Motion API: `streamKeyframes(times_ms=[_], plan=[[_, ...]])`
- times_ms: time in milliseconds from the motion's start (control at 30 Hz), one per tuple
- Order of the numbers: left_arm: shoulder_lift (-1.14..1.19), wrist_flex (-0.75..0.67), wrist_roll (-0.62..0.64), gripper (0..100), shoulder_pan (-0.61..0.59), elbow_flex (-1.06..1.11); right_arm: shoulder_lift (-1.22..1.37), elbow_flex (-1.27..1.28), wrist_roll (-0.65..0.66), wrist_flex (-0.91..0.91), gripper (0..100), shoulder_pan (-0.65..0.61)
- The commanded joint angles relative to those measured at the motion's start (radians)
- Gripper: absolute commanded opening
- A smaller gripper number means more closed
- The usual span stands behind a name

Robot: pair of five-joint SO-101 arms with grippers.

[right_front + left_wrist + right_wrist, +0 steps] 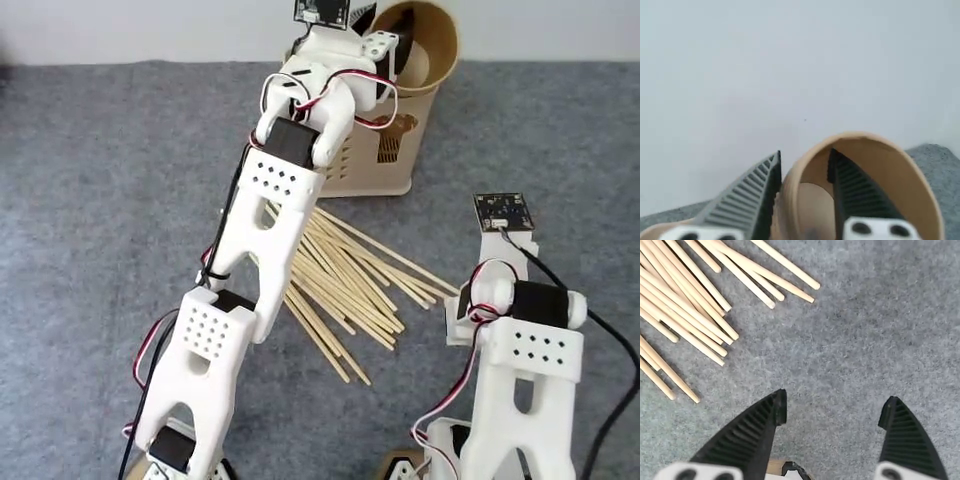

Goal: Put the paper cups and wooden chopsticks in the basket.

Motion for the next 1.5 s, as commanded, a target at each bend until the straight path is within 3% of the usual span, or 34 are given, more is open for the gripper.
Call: streamKeyframes(times_ms=[0, 300, 600, 900, 1100, 1233, 1467], plan=[[-0.015, 0.012, 0.008, 11, -0.002, -0.097, -0.028, -0.008, -0.003, -0.013, 30.9, -0.007], [-0.008, 0.230, 0.003, 10, 0.008, -0.320, -0.028, -0.008, -0.003, -0.013, 31.0, -0.007], [0.002, 0.279, 0.002, 11, 0.002, -0.337, -0.028, -0.008, -0.006, -0.013, 31.0, -0.007], [-0.138, 0.562, -0.003, 11, -0.002, -0.397, -0.028, -0.008, -0.005, -0.013, 31.0, -0.007], [-0.264, 0.801, -0.126, 10, -0.023, -0.397, -0.028, -0.008, -0.006, -0.013, 31.0, -0.007], [-0.344, 0.982, -0.149, 10, -0.075, -0.397, -0.025, -0.008, -0.006, -0.013, 31.0, -0.007], [-0.419, 0.993, -0.152, 7, -0.347, -0.308, -0.028, -0.011, -0.002, -0.015, 31.0, -0.013]])
